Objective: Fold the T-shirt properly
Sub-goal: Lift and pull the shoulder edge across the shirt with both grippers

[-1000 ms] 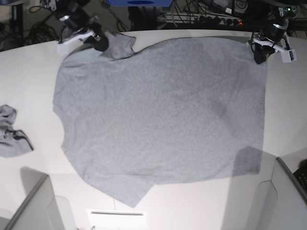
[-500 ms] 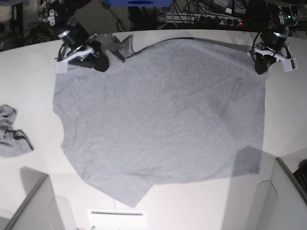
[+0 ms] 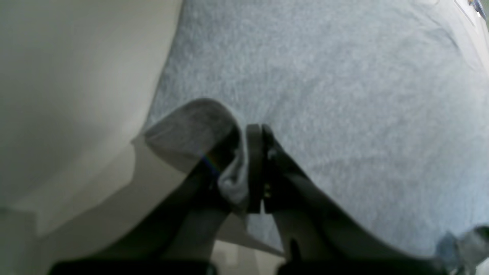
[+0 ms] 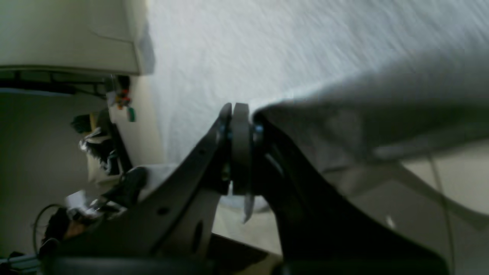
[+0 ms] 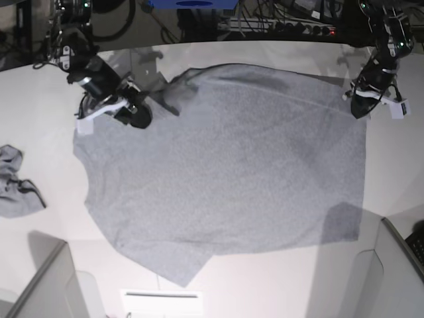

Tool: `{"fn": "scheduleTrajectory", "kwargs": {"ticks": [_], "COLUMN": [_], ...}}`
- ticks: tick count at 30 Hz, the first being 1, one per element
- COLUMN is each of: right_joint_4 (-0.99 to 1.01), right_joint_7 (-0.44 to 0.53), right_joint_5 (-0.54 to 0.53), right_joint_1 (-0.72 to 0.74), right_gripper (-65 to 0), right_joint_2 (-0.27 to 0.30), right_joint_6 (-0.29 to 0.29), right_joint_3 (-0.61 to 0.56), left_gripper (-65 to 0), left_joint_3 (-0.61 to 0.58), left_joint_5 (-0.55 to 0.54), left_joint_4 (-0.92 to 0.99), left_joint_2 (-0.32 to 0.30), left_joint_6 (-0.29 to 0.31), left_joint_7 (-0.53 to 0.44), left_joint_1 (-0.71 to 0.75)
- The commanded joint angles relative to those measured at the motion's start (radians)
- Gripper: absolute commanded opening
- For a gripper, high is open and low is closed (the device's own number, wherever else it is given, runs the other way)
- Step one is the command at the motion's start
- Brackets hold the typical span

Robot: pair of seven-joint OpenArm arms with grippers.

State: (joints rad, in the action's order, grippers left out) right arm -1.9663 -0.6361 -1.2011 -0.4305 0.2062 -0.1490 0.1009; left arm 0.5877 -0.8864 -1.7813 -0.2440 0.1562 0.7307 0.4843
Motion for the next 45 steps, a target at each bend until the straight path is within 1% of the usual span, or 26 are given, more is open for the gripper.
{"fn": "scheduleTrajectory", "kwargs": {"ticks": [1, 4, 11, 15, 19, 24, 28, 30, 32, 37, 42, 45], "right_joint_4": [-0.015, -0.003, 0.084, 0.152, 0.207, 0.242, 0.278, 0.288, 0.292, 0.296, 0.344, 0.35], "right_joint_7": [0.006, -0.008, -0.006, -0.006, -0.006, -0.006, -0.006, -0.006, -0.006, -0.004, -0.004, -0.004], "right_joint_5": [-0.018, -0.018, -0.018, -0.018, -0.018, -0.018, -0.018, -0.018, -0.018, -0.018, -0.018, -0.018], "right_joint_1": [0.012, 0.043, 0.108, 0.158, 0.206, 0.258, 0.296, 0.307, 0.321, 0.347, 0.378, 0.394], "right_gripper": [-65.0, -65.0, -65.0, -65.0, -65.0, -65.0, -65.0, -65.0, -65.0, -65.0, -65.0, -65.0], "right_joint_2": [0.006, 0.008, 0.009, 0.009, 0.011, 0.011, 0.011, 0.011, 0.009, 0.008, 0.005, 0.003], "right_joint_6": [0.01, 0.009, 0.009, 0.009, 0.009, 0.009, 0.009, 0.009, 0.009, 0.009, 0.009, 0.009], "right_joint_3": [0.004, 0.004, 0.001, -0.002, -0.002, -0.002, -0.002, 0.0, 0.001, -0.002, -0.002, -0.003], "left_gripper": [-65.0, -65.0, -65.0, -65.0, -65.0, -65.0, -65.0, -65.0, -65.0, -65.0, -65.0, -65.0], "left_joint_3": [0.008, 0.008, 0.01, 0.01, 0.008, 0.008, 0.008, 0.008, 0.004, 0.002, 0.007, 0.002], "left_joint_5": [-0.007, -0.007, -0.007, -0.007, -0.007, -0.007, -0.007, -0.007, -0.007, -0.007, -0.007, -0.007], "left_joint_4": [-0.001, 0.03, 0.041, 0.079, 0.12, 0.125, 0.126, 0.126, 0.126, 0.145, 0.191, 0.191], "left_joint_2": [-0.01, -0.01, -0.013, -0.013, -0.015, -0.015, -0.016, -0.016, -0.03, -0.036, -0.038, -0.05], "left_joint_6": [0.003, 0.001, 0.001, -0.005, -0.053, -0.063, -0.117, -0.134, -0.134, -0.134, -0.134, -0.134], "left_joint_7": [-0.01, -0.01, -0.012, -0.01, -0.009, -0.009, -0.009, -0.009, -0.009, -0.007, -0.007, -0.007], "left_joint_1": [-0.003, -0.026, -0.034, -0.075, -0.112, -0.135, -0.161, -0.175, -0.177, -0.2, -0.207, -0.217]}}
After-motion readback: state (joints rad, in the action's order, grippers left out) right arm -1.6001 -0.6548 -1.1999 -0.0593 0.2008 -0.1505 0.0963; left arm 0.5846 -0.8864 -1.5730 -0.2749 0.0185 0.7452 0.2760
